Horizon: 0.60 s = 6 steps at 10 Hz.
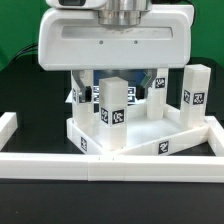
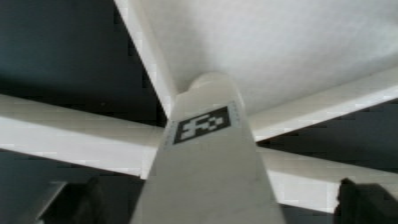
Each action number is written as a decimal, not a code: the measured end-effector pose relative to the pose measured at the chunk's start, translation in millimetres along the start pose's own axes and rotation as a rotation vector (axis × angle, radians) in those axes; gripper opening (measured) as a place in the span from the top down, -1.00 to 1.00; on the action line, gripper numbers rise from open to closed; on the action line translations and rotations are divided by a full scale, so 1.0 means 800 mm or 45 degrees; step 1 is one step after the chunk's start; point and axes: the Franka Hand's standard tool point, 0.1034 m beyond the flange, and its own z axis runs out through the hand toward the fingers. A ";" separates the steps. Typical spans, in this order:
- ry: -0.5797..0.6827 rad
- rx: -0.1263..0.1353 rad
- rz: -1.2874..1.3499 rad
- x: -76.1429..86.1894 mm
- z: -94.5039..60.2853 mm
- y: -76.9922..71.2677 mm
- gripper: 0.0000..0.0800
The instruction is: Assemble desk
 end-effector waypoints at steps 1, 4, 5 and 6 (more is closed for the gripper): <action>0.002 -0.008 -0.091 0.001 -0.001 0.001 -0.59; 0.012 -0.014 -0.113 0.002 0.000 0.002 0.28; 0.011 -0.014 -0.093 0.002 0.000 0.003 0.28; 0.012 -0.014 -0.072 0.002 0.000 0.003 0.28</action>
Offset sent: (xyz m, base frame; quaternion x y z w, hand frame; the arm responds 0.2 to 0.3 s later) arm 0.0000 0.0000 0.0000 0.0000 0.0000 0.0000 1.0000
